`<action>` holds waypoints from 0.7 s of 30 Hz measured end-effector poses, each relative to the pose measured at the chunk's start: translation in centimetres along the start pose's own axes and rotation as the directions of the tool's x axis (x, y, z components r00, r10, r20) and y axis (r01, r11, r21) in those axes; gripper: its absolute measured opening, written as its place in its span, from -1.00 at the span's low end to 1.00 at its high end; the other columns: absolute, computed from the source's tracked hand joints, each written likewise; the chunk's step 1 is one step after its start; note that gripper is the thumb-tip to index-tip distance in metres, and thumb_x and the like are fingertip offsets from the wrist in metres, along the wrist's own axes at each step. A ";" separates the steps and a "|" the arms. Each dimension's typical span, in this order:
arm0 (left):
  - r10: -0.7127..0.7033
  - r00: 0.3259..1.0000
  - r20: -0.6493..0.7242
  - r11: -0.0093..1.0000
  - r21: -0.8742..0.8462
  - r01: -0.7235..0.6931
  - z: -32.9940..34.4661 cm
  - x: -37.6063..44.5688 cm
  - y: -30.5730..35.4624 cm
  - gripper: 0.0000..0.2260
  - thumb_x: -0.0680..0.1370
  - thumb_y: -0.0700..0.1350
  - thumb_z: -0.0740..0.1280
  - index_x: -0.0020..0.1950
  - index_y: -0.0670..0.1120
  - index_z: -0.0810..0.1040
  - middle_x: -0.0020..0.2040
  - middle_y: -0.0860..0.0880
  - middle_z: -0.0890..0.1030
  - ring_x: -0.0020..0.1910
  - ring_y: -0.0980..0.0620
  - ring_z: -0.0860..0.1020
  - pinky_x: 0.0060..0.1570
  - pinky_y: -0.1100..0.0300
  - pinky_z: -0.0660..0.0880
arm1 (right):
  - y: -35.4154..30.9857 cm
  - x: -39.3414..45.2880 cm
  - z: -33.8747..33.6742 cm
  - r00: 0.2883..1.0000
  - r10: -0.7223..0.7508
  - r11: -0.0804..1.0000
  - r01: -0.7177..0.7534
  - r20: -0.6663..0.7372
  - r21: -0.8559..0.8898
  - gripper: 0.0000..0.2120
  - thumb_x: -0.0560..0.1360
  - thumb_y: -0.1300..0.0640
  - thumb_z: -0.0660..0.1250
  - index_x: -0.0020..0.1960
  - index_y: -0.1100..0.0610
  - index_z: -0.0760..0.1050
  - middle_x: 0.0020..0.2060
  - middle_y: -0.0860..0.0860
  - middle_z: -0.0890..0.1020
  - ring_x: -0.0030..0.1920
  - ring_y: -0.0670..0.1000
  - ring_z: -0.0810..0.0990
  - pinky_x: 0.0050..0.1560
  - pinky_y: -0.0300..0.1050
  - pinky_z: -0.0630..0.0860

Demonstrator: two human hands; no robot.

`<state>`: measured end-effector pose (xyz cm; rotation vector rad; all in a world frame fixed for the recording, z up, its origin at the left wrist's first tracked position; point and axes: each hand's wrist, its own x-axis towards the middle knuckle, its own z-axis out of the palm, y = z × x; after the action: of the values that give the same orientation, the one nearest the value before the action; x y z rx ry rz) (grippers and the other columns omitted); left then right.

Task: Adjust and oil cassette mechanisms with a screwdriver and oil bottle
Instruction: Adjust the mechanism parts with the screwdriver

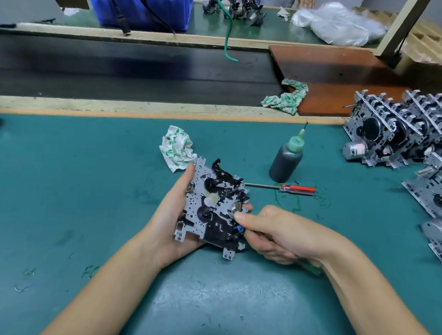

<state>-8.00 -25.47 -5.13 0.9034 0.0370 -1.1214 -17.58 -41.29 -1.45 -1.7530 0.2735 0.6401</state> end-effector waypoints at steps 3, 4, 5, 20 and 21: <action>0.009 1.000 0.002 1.000 0.004 -0.009 0.0 -0.1 -0.1 -0.42 0.48 0.31 0.13 0.01 -0.11 0.70 0.13 -0.20 0.63 0.10 -0.12 0.62 -0.06 0.06 0.61 | 0.1 0.0 0.2 0.998 -0.020 0.999 0.017 -0.052 -0.049 -0.39 0.62 -0.09 0.09 -0.59 0.07 0.23 -0.73 -0.01 0.17 -0.68 -0.06 0.09 -0.57 -0.30 0.07; 0.013 1.000 0.005 1.000 0.002 -0.013 0.0 -0.1 -0.1 -0.43 0.48 0.31 0.12 0.01 -0.10 0.70 0.12 -0.20 0.64 0.09 -0.12 0.63 -0.06 0.07 0.61 | 0.1 0.0 0.3 0.997 -0.031 0.998 0.027 -0.070 -0.059 -0.39 0.62 -0.08 0.09 -0.59 0.07 0.24 -0.73 -0.01 0.17 -0.68 -0.06 0.10 -0.57 -0.30 0.08; 0.014 1.000 0.008 1.000 -0.003 -0.014 0.0 -0.2 -0.1 -0.42 0.48 0.31 0.11 0.00 -0.10 0.71 0.12 -0.19 0.64 0.08 -0.11 0.63 -0.07 0.07 0.61 | 0.1 0.1 0.4 0.996 -0.044 0.997 0.040 -0.083 -0.060 -0.38 0.62 -0.07 0.08 -0.61 0.05 0.25 -0.73 -0.01 0.18 -0.68 -0.06 0.11 -0.58 -0.30 0.10; 0.022 0.995 0.098 0.939 -0.343 0.012 0.6 -1.4 0.3 -0.15 0.47 0.39 0.13 0.23 -0.42 0.46 0.26 -0.46 0.43 0.21 -0.39 0.48 0.26 -0.25 0.31 | 1.0 0.0 -1.3 0.972 -0.084 0.882 0.175 -0.220 0.437 -0.68 0.62 0.06 0.09 -0.27 0.17 0.31 -0.69 -0.06 0.28 -0.72 -0.16 0.05 -0.63 -0.46 0.00; 0.026 0.995 0.099 0.928 -0.373 0.013 0.6 -1.4 0.3 -0.16 0.47 0.38 0.15 0.23 -0.43 0.45 0.27 -0.47 0.42 0.23 -0.40 0.47 0.30 -0.24 0.28 | 1.0 0.0 -1.3 0.972 -0.083 0.885 0.173 -0.219 0.433 -0.68 0.62 0.05 0.09 -0.27 0.17 0.32 -0.69 -0.06 0.27 -0.72 -0.16 0.05 -0.62 -0.46 0.00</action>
<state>-8.65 -24.74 -3.98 0.5041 0.1586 -1.1055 -17.74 -42.81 -2.01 -1.3682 0.4033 0.2755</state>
